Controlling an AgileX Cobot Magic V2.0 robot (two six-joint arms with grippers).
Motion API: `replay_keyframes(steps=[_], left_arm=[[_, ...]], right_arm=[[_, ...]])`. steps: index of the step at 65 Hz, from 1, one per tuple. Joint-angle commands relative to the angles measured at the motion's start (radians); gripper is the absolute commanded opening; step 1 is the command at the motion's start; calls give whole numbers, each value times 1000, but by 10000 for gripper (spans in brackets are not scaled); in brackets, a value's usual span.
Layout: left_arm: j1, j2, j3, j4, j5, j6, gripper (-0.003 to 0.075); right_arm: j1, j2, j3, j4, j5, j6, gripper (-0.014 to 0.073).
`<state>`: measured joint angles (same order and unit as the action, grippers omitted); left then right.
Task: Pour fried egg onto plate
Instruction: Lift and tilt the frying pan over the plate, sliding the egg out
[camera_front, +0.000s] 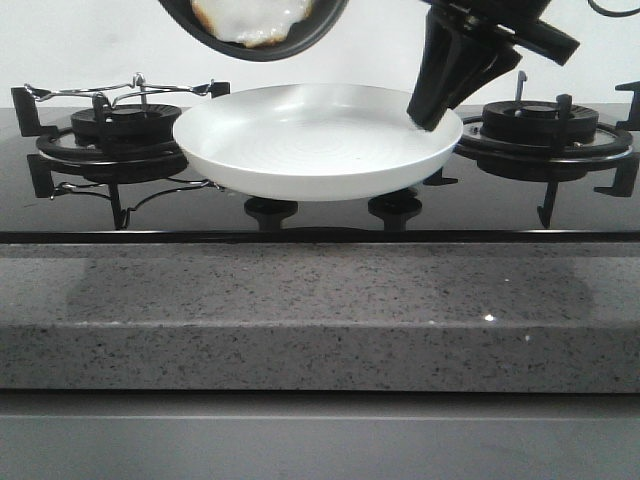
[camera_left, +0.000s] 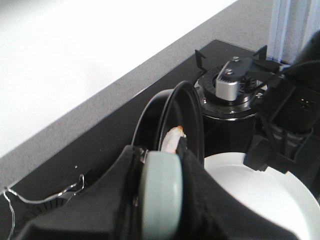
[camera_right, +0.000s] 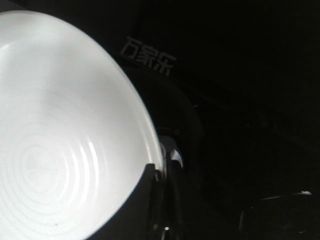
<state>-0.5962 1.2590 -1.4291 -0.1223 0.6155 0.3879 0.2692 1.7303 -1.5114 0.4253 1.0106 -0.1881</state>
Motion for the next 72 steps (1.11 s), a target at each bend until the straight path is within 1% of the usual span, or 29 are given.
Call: replay_keyframes(steps=[1, 9, 24, 32, 38, 48, 52, 57, 72], left_arm=[[-41, -36, -17, 42, -142, -10, -19], [-61, -36, 6, 64, -179, -14, -19], [-64, -36, 7, 80, -179, -14, -19], [-64, -36, 7, 80, -174, -63, -19], [-52, -36, 7, 80, -164, -66, -19], [20, -36, 7, 71, -173, -216, -19], [65, -34, 7, 14, -173, -225, -19], [137, -34, 7, -117, -171, -225, -18], [349, -20, 26, -431, -151, -204, -18]], right_arm=[[-2, -56, -25, 36, -26, -11, -67], [-2, -56, -25, 36, -26, -11, -67], [-2, -56, -25, 36, -26, -11, -67], [-2, -56, -25, 36, -26, -11, -67], [-2, -56, -25, 36, -26, -11, -67], [-2, -56, -25, 36, -26, -11, -67], [-2, -56, -25, 36, -26, -11, -67], [-2, -56, -25, 36, -26, -11, -67], [-2, -56, -25, 36, -26, -11, -67]])
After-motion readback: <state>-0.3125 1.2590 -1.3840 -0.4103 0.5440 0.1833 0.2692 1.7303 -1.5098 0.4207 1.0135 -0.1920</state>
